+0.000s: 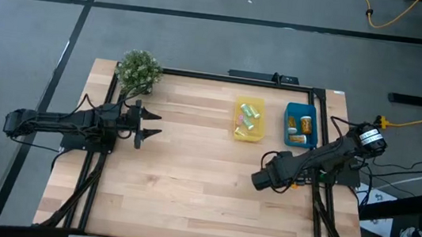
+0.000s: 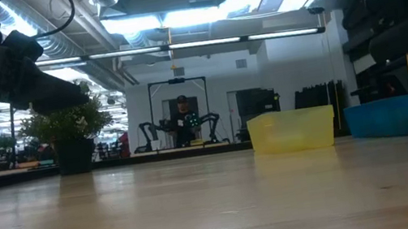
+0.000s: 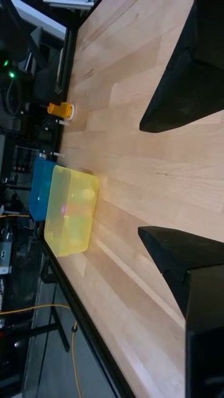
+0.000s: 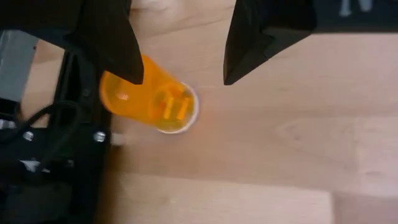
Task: Pick and place medicine bottles into bin by pill shape (circle, oval)
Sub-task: Put the large orange pill bottle into the blue bin
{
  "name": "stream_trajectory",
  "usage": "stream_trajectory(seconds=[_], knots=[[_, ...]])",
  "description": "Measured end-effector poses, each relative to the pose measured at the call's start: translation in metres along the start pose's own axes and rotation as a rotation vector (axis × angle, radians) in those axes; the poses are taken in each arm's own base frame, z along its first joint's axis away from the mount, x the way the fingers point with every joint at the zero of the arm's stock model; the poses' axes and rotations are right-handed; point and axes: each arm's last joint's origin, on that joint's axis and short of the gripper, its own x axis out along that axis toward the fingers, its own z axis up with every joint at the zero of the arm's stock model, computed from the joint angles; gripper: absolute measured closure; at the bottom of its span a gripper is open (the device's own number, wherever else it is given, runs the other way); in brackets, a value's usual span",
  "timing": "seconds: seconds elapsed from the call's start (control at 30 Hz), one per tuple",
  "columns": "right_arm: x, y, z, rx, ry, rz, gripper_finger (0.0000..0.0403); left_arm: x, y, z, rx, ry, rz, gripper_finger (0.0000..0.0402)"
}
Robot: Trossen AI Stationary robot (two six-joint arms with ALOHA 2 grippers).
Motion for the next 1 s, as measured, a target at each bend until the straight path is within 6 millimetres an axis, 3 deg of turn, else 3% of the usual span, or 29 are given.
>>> stream_trajectory(seconds=[0.8,1.0], knots=[[0.001,0.002,0.000,-0.023,-0.029,0.033,0.0179,0.000,0.000,0.000,0.000,0.000,0.000,0.0147],[0.010,-0.001,0.002,-0.015,-0.029,-0.004,0.0179,0.000,0.000,0.000,0.000,0.000,0.000,0.0147]])
